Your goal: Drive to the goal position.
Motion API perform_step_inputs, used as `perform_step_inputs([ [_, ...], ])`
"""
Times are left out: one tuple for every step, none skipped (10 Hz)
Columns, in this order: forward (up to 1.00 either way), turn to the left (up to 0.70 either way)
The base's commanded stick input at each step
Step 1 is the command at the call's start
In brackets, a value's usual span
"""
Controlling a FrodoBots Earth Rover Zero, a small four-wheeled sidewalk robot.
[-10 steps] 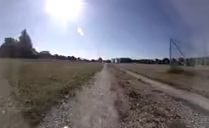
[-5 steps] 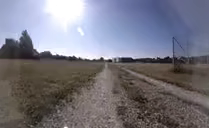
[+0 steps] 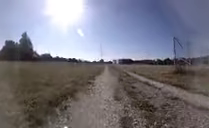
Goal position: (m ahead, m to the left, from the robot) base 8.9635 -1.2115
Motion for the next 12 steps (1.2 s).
perform_step_inputs([
  [0.5, -0.02],
  [0.5, -0.35],
  [0.5, -0.5],
  [0.5, -0.5],
  [0.5, -0.4],
  [0.5, 0.0],
  [0.5, 0.0],
  [0.5, 0.0],
  [0.5, 0.0],
  [0.5, 0.0],
  [0.5, 0.0],
  [0.5, 0.0],
])
